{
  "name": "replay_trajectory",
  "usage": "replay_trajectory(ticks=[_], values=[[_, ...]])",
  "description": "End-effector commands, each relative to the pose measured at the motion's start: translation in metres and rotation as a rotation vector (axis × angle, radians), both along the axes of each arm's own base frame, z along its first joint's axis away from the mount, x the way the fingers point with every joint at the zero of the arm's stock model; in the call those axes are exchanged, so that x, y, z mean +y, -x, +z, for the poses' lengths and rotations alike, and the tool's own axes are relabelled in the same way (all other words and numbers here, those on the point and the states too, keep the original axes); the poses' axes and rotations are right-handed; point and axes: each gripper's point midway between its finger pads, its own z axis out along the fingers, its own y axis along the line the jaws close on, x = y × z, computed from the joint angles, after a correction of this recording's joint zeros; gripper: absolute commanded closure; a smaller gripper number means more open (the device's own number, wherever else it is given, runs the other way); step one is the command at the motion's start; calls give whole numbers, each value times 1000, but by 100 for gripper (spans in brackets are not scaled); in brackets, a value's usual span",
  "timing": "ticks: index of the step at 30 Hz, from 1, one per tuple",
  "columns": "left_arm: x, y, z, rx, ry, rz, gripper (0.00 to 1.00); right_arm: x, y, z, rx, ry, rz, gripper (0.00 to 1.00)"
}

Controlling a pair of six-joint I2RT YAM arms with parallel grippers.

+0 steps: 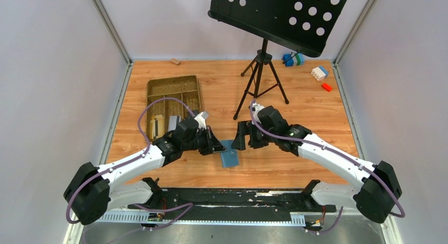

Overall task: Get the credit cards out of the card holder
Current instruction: Open the card holder.

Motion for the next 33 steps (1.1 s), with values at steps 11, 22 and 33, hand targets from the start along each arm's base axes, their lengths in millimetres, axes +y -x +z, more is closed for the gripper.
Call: replay_trajectory(ticks=[11, 22, 33], values=[[-9, -4, 31, -57, 112, 3, 100, -38, -7, -64, 80, 478, -129, 50], [-3, -2, 26, -50, 96, 23, 100, -66, -14, -57, 51, 545, -249, 62], [-8, -3, 29, -39, 137, 31, 100, -13, -9, 14, -147, 105, -26, 26]])
